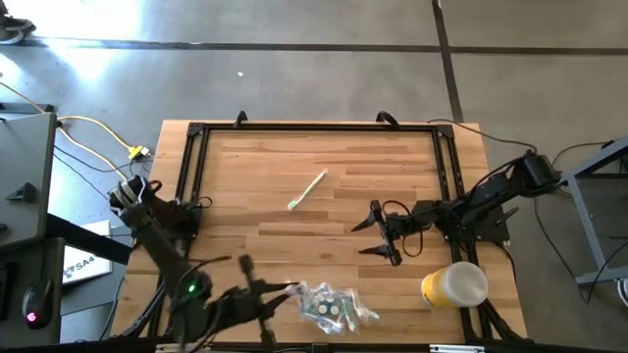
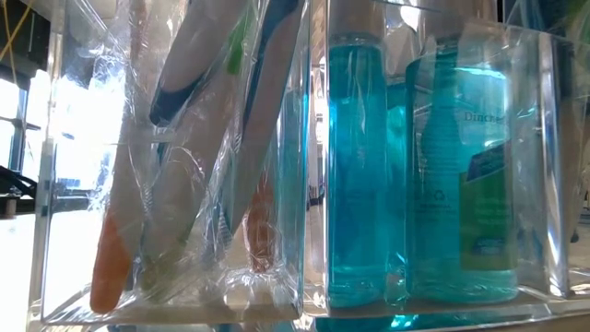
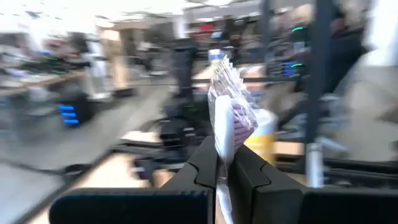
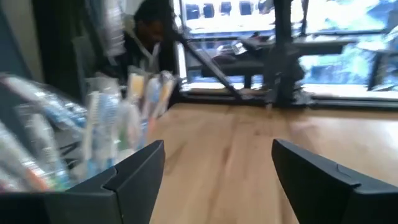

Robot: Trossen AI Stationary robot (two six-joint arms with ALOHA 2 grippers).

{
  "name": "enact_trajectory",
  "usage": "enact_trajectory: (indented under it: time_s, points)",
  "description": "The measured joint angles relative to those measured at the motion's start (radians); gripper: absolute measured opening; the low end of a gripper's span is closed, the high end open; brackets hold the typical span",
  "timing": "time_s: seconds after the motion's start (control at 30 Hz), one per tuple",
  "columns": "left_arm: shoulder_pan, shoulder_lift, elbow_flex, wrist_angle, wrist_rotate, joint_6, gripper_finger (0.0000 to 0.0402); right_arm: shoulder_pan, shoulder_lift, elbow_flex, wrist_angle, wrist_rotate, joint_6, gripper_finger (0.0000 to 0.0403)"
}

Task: Pick & Place toothbrushing station
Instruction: Put the purple toothbrush into the transparent organizer

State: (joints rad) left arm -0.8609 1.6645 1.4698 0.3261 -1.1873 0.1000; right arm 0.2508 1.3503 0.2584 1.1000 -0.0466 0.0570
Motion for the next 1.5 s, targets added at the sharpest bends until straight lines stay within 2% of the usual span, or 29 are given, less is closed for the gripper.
enact_trajectory:
  time_s: [0.13, 0.27, 0.47, 0.57, 0.63, 0.73, 0.97, 1.27, 1.5]
  points:
    - [-0.065, 0.045, 0.060, 0.021, -0.164, 0.061, 0.0006, 0.000, 0.001, 0.000, 0.000, -0.069, 0.049, 0.0288]
    - [-0.091, 0.145, 0.144, 0.021, -0.161, 0.046, 0.0006, 0.017, 0.001, 0.000, -0.004, -0.112, 0.080, 0.0288]
    - [-0.104, 0.325, 0.345, 0.009, -0.224, 0.052, 0.0006, 0.068, 0.001, 0.000, -0.007, -0.058, 0.081, 0.0288]
    - [-0.125, 0.389, 0.438, -0.045, -0.347, 0.061, 0.0006, 0.091, 0.001, 0.000, -0.009, -0.042, 0.082, 0.0288]
    - [-0.139, 0.412, 0.469, -0.067, -0.382, 0.061, 0.0006, 0.108, 0.001, 0.000, -0.015, -0.037, 0.089, 0.0288]
    - [-0.152, 0.411, 0.474, -0.073, -0.385, 0.000, 0.0006, 0.136, 0.001, 0.000, -0.018, -0.036, 0.097, 0.0288]
    - [-0.131, 0.414, 0.397, -0.193, -0.385, -0.220, 0.0006, 0.188, 0.001, 0.000, -0.021, -0.033, 0.089, 0.0288]
    - [-0.122, 0.411, 0.338, -0.262, -0.385, -0.250, 0.0006, 0.225, 0.001, 0.000, -0.021, -0.030, 0.074, 0.0288]
    - [-0.121, 0.411, 0.334, -0.446, -0.382, -0.415, 0.0006, 0.227, 0.001, 0.000, -0.021, -0.030, 0.071, 0.0288]
